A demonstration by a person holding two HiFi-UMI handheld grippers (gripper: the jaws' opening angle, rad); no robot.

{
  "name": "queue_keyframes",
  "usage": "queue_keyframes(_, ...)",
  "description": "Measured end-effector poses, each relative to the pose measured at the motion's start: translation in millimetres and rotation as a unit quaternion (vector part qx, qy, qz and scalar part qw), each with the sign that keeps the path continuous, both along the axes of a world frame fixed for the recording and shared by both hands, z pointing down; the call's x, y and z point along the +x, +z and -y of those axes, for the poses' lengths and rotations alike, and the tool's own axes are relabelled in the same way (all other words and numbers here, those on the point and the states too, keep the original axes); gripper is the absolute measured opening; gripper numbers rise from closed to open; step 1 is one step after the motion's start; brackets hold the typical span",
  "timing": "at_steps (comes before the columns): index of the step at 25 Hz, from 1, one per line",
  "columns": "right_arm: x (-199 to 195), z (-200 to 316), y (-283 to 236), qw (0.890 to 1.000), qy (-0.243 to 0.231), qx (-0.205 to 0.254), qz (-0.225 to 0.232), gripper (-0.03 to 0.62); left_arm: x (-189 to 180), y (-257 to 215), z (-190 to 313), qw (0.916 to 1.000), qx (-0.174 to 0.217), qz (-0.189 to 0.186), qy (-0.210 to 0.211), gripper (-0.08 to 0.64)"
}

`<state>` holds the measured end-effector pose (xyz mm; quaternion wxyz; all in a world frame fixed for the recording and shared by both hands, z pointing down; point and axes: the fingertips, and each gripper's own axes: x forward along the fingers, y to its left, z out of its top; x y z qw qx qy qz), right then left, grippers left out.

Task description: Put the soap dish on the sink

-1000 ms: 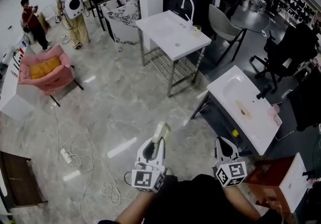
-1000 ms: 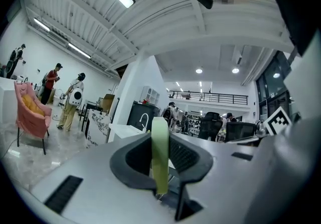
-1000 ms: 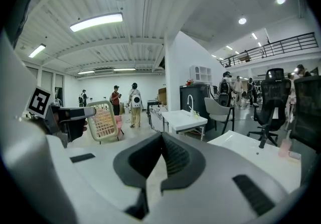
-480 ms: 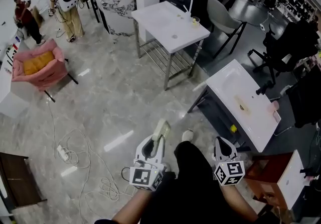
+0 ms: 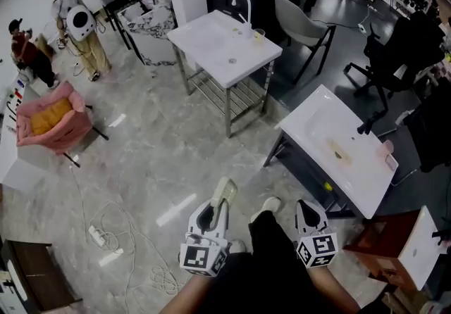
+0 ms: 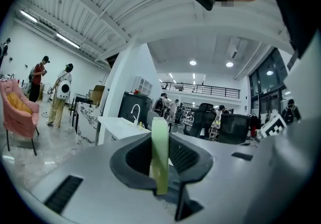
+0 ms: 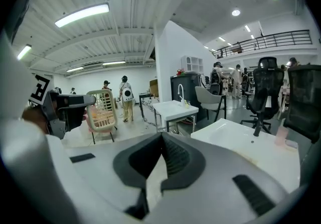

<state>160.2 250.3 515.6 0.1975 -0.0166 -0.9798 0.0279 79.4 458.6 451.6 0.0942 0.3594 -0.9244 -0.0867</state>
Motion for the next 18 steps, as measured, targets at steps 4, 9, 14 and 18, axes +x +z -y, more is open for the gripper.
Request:
queue_keyframes(4, -18, 49, 7, 1.0, 0.029, -0.011, -0.005, -0.003, -32, 1, 48, 0.9997, -0.01, -0.002, 0.021, 0.074)
queue_keyframes(9, -53, 132, 5, 0.997, 0.074, -0.019, 0.002, -0.003, -83, -2, 133, 0.9981, -0.024, -0.002, 0.057, 0.072)
queue_keyframes(14, -98, 213, 1, 0.994, 0.111, -0.016, 0.016, -0.003, -138, -14, 217, 0.995, -0.032, 0.008, 0.094, 0.072)
queue_keyframes(18, -127, 278, 4, 0.988, 0.15, -0.033, 0.034, -0.003, -171, -11, 278, 0.9911, -0.053, 0.01, 0.122, 0.073)
